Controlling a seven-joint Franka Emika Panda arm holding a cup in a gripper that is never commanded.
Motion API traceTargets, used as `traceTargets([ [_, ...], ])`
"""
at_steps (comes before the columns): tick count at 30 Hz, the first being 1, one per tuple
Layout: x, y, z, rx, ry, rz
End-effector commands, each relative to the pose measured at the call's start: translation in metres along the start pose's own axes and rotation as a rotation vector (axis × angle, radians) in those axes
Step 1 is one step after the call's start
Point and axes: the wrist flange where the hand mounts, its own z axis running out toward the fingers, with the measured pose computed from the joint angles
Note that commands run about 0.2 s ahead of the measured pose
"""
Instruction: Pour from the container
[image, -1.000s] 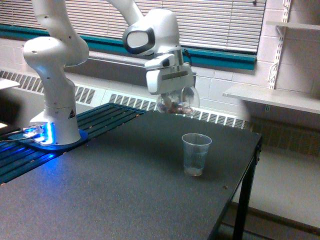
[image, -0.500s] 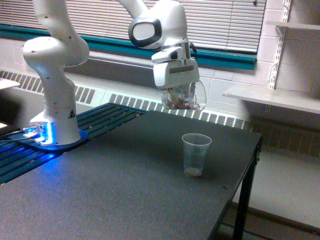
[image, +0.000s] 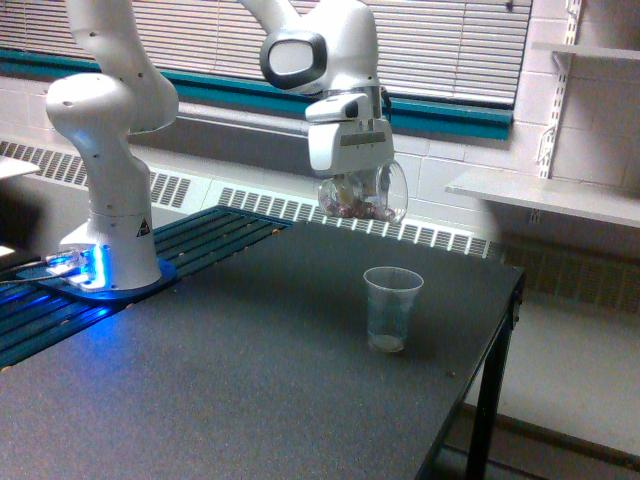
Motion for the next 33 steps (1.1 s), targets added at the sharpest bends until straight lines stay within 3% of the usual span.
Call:
traceTargets([
  [1,0.009,-0.005,-0.01,-0.017,0.018,-0.06],
  [33,0.019,-0.001,-0.033,-0.165,0.046,-0.142],
])
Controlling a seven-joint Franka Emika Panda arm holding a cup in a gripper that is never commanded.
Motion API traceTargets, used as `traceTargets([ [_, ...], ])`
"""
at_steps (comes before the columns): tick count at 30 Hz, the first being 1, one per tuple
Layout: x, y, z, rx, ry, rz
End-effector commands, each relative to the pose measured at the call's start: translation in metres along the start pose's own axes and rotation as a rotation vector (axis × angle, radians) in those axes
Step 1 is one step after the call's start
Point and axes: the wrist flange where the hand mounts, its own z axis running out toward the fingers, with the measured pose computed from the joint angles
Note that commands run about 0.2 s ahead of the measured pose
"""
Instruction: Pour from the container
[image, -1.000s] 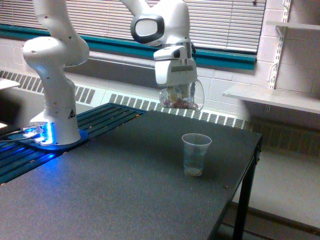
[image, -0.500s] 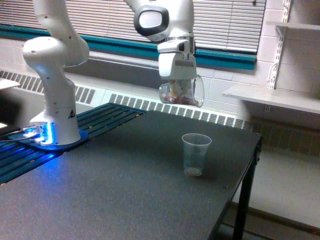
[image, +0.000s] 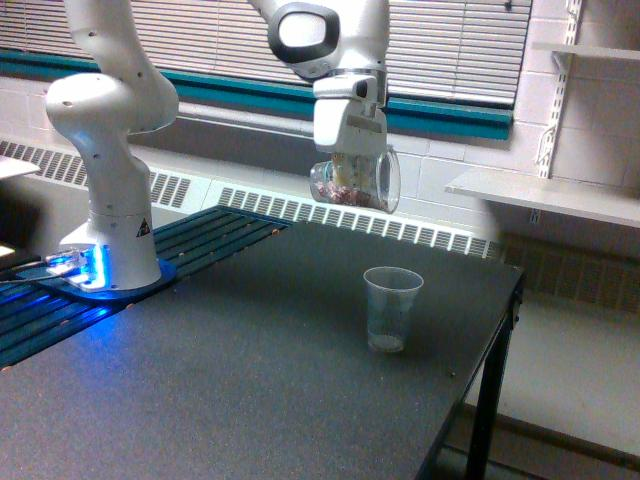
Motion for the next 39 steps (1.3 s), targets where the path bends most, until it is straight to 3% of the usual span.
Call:
traceTargets([
  [1,0.005,0.0,-0.012,-0.026,0.014,-0.025],
  [26,0.008,-0.001,-0.029,-0.13,-0.014,-0.046],
  [39,0.004,-0.007,-0.03,-0.17,-0.036,-0.052],
])
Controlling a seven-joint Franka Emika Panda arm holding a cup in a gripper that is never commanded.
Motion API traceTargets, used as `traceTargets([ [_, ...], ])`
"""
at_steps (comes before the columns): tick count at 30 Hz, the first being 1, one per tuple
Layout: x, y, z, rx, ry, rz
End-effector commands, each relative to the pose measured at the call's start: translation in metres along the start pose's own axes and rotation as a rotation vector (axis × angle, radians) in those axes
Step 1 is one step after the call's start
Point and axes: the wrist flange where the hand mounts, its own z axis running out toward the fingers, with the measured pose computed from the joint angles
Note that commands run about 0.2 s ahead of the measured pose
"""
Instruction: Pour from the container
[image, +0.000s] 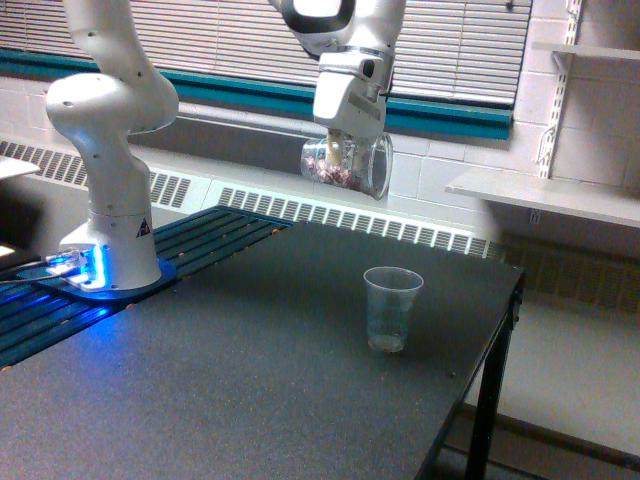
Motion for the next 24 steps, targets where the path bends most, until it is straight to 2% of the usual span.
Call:
traceTargets([
  [1,-0.004,-0.006,-0.004,-0.023,-0.005,-0.021],
  [11,-0.007,-0.012,-0.002,-0.055,-0.024,-0.026],
  [17,-0.007,-0.014,-0.006,-0.091,-0.027,-0.04],
  [24,-0.008,-0.019,-0.005,-0.107,-0.024,-0.048],
])
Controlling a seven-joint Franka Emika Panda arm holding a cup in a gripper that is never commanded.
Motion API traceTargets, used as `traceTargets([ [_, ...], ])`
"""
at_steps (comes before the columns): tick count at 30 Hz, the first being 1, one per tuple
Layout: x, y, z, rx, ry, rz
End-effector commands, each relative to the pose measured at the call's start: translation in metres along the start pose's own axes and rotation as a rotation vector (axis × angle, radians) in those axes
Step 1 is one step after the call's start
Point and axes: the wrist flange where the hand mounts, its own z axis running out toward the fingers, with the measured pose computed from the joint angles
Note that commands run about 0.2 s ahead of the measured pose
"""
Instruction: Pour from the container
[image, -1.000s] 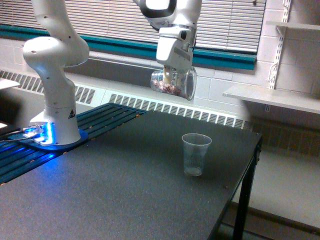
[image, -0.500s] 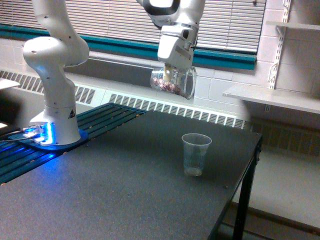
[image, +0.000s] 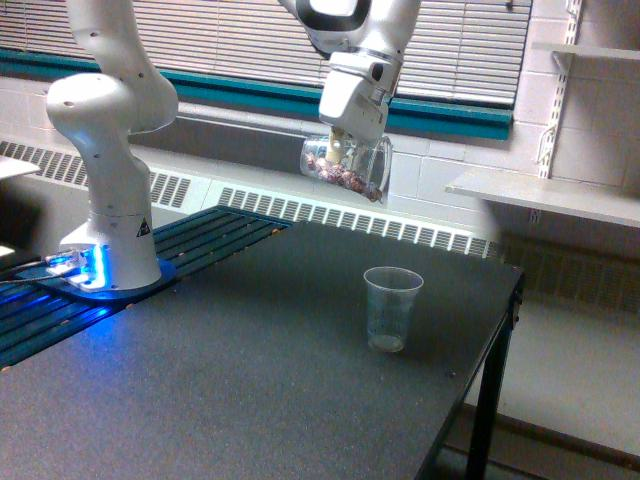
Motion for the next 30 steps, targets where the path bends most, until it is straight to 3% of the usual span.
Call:
traceTargets([
  [1,-0.0021,-0.0063,-0.004,-0.019,0.012,-0.008],
  [12,-0.0062,-0.0095,-0.0058,-0.056,0.015,-0.032],
  [30,-0.0079,-0.0126,-0.0102,-0.073,0.016,-0.057],
])
